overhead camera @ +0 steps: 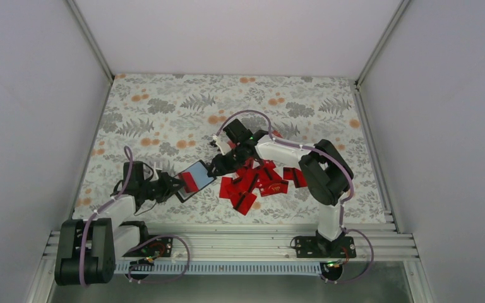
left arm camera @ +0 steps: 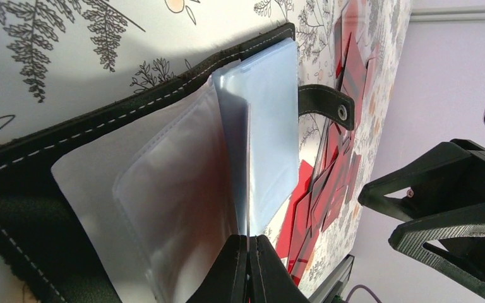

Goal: Put the credit cards into the card holder

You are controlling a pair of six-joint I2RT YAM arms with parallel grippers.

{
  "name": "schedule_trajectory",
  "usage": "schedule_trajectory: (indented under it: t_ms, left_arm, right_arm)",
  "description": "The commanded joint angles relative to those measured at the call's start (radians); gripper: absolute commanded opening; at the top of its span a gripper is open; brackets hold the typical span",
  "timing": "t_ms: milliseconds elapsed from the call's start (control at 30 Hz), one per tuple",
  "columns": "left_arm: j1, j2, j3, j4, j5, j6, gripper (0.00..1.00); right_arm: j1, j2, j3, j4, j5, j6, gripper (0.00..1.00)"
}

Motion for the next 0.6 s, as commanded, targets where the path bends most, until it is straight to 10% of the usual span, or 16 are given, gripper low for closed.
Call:
schedule_trajectory:
  t_ms: [0,567]
  left_arm:
    - [0.006,-0.016,0.017,0.024,0.019,0.018,0.02]
    - [0.006,0.085,0.016,0.105,0.01,0.019,0.02]
  right_arm:
    - [-0.009,-0.014,0.022,-0.014,-0.006,-0.015,0.35]
    - [-0.009,0.061,0.017,-0.004,-0.009,-0.043,0.34]
